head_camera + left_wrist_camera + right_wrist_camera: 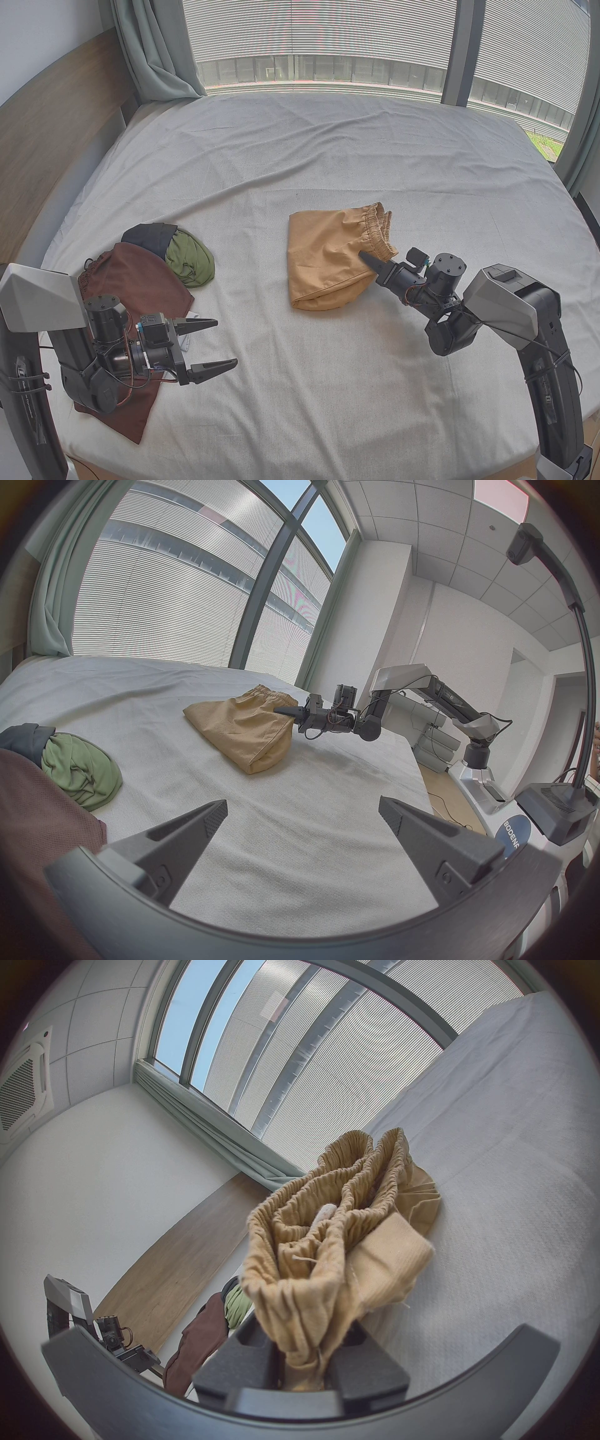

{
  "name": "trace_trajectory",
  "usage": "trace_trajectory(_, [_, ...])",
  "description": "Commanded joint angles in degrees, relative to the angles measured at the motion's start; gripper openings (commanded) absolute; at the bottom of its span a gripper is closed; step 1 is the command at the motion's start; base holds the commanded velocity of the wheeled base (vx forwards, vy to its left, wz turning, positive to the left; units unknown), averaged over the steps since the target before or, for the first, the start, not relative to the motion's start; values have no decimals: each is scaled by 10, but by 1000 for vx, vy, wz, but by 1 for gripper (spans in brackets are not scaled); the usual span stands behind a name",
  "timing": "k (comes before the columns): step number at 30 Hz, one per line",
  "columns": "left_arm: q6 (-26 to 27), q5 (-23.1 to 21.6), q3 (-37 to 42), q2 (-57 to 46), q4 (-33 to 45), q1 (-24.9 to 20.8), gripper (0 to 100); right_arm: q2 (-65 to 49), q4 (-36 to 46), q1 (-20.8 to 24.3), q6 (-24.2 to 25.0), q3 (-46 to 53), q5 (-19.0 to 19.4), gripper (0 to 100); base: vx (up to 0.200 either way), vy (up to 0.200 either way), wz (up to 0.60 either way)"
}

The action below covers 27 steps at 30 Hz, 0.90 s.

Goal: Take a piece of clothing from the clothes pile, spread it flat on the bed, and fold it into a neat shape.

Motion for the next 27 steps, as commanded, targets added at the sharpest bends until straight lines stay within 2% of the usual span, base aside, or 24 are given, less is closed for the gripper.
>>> trace_trajectory(1, [0, 0, 4, -1, 0, -5, 100, -8, -8, 0, -2, 28, 1, 0, 0, 0, 0])
trace_trajectory(19, [0, 0, 4, -1, 1, -6, 100, 1, -32, -1, -2, 53, -1, 0, 0, 0, 0])
trace_trajectory(20, [0, 0, 5, -1, 1, -6, 100, 0, -32, -1, -2, 53, -1, 100, 0, 0, 0])
trace_trajectory(27, [-1, 0, 4, 0, 0, -9, 100, -9, -37, -6, -13, 93, -1, 100, 0, 0, 0])
